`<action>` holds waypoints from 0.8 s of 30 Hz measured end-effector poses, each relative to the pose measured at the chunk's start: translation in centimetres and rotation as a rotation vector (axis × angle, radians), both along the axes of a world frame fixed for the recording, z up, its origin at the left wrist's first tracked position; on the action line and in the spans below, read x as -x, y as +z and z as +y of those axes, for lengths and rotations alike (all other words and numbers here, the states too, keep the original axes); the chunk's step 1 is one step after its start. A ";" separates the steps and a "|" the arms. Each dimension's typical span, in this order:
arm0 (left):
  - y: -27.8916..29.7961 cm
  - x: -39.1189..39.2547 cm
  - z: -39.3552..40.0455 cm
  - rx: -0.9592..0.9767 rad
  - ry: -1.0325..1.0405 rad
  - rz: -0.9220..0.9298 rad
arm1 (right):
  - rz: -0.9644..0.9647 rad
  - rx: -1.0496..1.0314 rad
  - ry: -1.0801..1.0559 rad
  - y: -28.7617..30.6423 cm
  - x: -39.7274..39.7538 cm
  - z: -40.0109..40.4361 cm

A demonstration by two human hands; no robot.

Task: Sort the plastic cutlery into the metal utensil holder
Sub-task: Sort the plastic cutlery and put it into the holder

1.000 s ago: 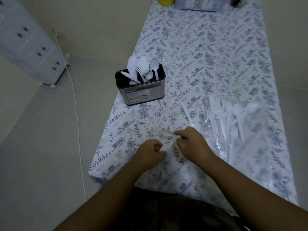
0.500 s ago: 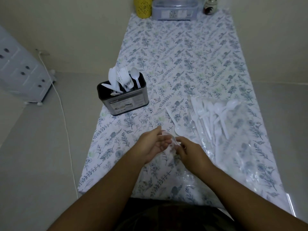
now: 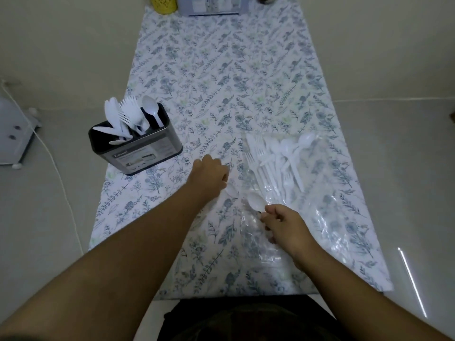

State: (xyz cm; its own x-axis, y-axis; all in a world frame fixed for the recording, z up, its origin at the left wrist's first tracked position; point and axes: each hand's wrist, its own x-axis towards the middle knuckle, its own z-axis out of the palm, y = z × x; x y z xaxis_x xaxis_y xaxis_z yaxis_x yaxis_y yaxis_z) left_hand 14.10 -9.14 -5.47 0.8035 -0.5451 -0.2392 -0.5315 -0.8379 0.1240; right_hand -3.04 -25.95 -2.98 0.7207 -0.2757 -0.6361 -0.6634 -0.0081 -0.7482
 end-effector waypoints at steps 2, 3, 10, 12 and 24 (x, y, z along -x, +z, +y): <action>0.5 1.4 0.6 0.173 0.180 0.187 | 0.006 -0.046 -0.044 0.2 -0.5 0.1; 0.8 2.5 0.8 0.323 0.319 0.284 | 0.012 -0.083 -0.074 0.3 -0.8 0.4; 3.3 10.4 1.3 1.002 0.820 0.600 | -0.010 -0.210 -0.096 1.1 -3.4 3.3; 3.5 11.5 1.6 1.111 0.923 0.660 | -0.007 -0.227 -0.088 1.2 -3.8 4.2; 3.8 11.3 6.4 1.127 0.932 0.530 | 0.040 -0.327 0.087 2.5 -5.7 8.0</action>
State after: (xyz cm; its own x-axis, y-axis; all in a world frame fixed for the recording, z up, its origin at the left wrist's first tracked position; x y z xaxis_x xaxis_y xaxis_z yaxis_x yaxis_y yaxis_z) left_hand 2.85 -2.69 -1.63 0.9073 -0.0060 -0.4204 0.4123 -0.1833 0.8924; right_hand 2.71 -17.95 -0.48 0.7050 0.0092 -0.7091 -0.7000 0.1698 -0.6937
